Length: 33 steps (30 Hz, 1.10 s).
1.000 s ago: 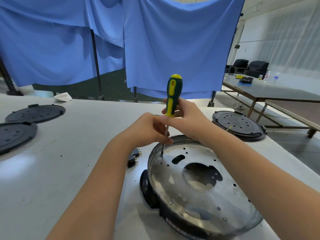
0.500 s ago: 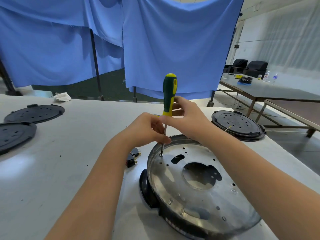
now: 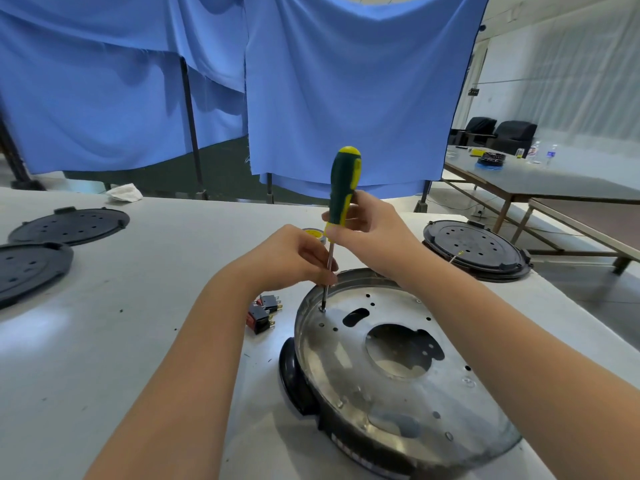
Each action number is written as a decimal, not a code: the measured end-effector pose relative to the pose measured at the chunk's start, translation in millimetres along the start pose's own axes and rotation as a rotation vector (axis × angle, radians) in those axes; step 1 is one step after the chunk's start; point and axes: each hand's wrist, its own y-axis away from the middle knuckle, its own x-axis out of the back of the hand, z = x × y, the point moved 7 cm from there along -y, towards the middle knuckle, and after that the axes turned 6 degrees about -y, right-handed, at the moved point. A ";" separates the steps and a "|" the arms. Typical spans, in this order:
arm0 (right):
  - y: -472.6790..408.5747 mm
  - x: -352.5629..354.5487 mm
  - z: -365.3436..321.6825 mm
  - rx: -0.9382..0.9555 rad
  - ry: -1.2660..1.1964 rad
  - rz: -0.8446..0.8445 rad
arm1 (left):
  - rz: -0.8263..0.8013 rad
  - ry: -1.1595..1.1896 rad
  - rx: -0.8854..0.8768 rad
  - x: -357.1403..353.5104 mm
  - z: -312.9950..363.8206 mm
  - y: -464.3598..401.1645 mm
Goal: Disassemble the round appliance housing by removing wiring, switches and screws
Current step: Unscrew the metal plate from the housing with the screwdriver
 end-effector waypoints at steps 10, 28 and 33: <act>-2.7 8.2 -0.8 -0.019 0.028 0.056 | -0.075 -0.001 -0.025 -6.0 2.0 -0.2; 1.2 0.1 3.9 -0.063 -0.069 -0.002 | -0.008 0.022 0.012 1.1 -1.5 1.5; 1.7 5.7 -0.4 0.006 0.017 0.063 | -0.010 0.017 0.003 -0.7 -2.1 1.8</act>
